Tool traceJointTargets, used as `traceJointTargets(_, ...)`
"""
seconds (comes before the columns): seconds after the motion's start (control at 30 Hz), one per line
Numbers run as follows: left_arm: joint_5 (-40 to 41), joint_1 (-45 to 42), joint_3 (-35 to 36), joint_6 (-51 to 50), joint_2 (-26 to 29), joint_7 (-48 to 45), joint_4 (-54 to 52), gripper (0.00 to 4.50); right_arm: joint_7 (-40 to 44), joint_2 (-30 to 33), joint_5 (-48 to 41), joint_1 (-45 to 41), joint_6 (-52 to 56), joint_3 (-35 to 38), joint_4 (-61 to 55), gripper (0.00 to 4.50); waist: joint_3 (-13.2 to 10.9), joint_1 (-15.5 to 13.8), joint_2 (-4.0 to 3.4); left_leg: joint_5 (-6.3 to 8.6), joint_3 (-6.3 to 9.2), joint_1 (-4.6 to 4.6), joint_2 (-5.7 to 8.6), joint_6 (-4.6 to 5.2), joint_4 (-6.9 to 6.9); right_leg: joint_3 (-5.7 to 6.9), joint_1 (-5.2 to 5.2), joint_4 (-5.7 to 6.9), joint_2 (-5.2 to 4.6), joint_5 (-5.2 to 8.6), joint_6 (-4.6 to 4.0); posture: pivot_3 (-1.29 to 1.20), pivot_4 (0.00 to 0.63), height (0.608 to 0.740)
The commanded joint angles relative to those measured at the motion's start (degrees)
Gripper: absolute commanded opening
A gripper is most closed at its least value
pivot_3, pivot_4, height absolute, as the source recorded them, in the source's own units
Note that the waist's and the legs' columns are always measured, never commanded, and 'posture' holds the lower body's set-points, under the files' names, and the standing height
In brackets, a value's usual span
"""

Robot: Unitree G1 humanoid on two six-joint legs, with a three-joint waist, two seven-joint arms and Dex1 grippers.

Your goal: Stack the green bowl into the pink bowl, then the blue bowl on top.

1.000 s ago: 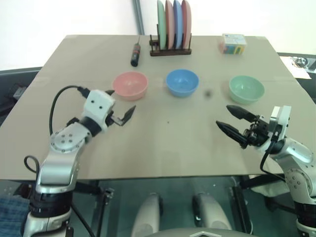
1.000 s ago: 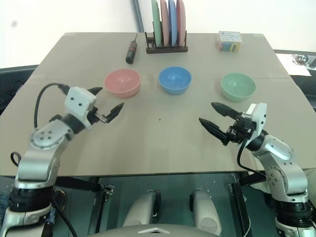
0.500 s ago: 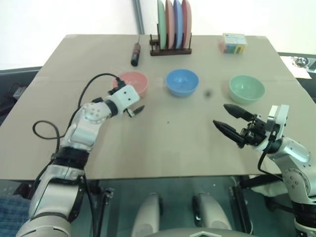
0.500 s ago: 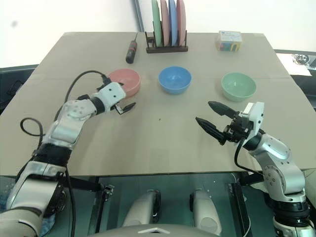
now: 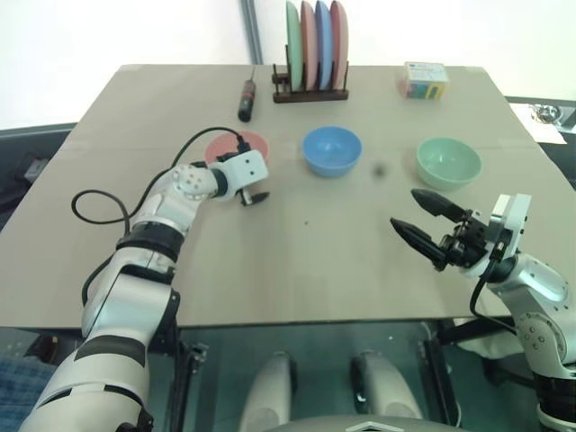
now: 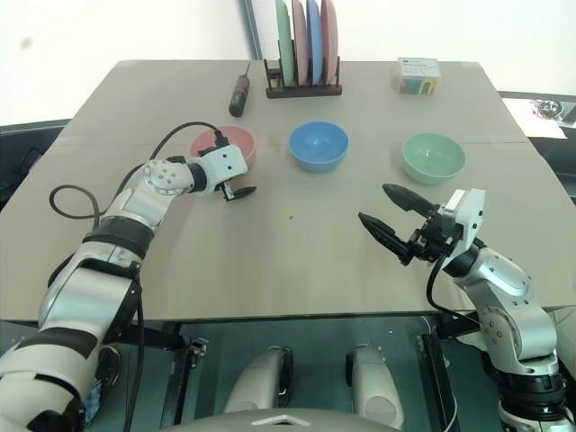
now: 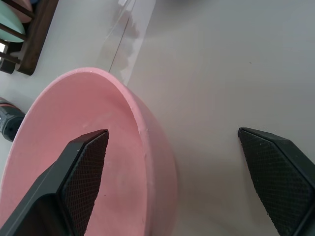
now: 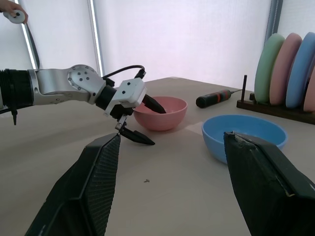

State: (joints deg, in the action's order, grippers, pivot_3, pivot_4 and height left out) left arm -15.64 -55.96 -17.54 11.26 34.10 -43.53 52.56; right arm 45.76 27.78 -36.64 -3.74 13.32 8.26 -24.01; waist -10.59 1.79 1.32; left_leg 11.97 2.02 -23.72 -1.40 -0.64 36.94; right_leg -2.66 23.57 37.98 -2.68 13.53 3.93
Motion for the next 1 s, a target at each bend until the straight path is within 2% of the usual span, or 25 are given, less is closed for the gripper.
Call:
traceJointTargets(0.03,-0.1,-0.2,0.2,0.0,-0.4,-2.2,1.6,2.89,-0.1,0.5,-0.5,0.0,-1.1,1.4,-2.6,3.6,0.0,0.0,0.0,0.0,0.0,-0.01,0.0,0.0,0.02,0.0,0.0,0.0,0.0,0.0,0.0,0.0,0.15,0.74)
traceJointTargets(0.17,0.2,0.4,0.5,0.0,0.0,-4.2,0.0,1.43,0.0,0.7,-0.6,0.0,-1.0,1.5,-2.6,3.6,0.0,0.0,0.0,0.0,0.03,-0.04,0.0,0.0,0.04,0.02,0.01,0.01,0.0,-0.01,0.0,0.0,0.15,0.74)
traceJointTargets(0.27,0.3,0.9,0.8,-0.4,0.4,-5.2,-1.2,0.13,0.2,0.8,-0.6,0.1,-1.0,1.4,-2.5,3.6,0.0,0.0,0.01,0.0,0.02,-0.05,0.0,0.0,0.04,0.02,0.01,0.0,0.0,-0.02,-0.02,0.0,0.15,0.74)
traceJointTargets(0.3,0.2,1.1,0.9,-0.6,0.5,-5.5,-1.7,0.02,0.3,0.9,-0.6,0.0,-1.0,1.3,-2.4,3.6,0.0,0.0,-0.03,0.0,0.04,-0.04,0.0,0.0,0.04,0.02,0.0,0.0,0.0,-0.02,-0.02,0.0,0.15,0.74)
traceJointTargets(0.5,1.7,4.2,1.7,-2.7,1.3,-9.9,-9.1,0.02,0.6,1.1,-0.7,0.3,-0.8,1.2,-2.3,3.6,0.0,0.0,-0.01,0.0,0.03,-0.06,0.0,0.0,0.04,0.02,0.0,-0.01,0.0,-0.02,-0.03,0.0,0.15,0.74)
traceJointTargets(0.73,7.6,12.5,1.3,-10.1,3.3,-21.5,-31.1,0.02,0.4,1.3,-0.7,0.8,-0.6,1.1,-2.7,3.6,0.0,-0.1,-0.02,0.01,0.02,-0.06,-0.01,0.0,0.04,0.01,0.0,-0.01,-0.01,-0.12,-0.2,0.0,0.15,0.74)
traceJointTargets(0.9,12.5,16.6,0.3,-16.9,3.3,-27.3,-47.8,0.02,0.2,1.5,-0.7,1.3,-0.5,1.2,-3.1,3.6,0.0,-0.3,-0.02,0.0,0.03,-0.08,-0.01,0.0,0.04,0.01,0.0,-0.02,-0.01,-0.11,-0.21,0.0,0.15,0.74)
traceJointTargets(1.0,13.8,17.9,-1.2,-19.1,3.2,-29.5,-54.1,0.02,0.0,1.7,-0.7,1.4,-0.5,1.2,-3.3,3.6,0.0,-0.3,-0.02,0.01,0.03,-0.07,-0.02,0.0,0.04,0.01,0.01,-0.02,-0.01,-0.11,-0.21,0.0,0.15,0.74)
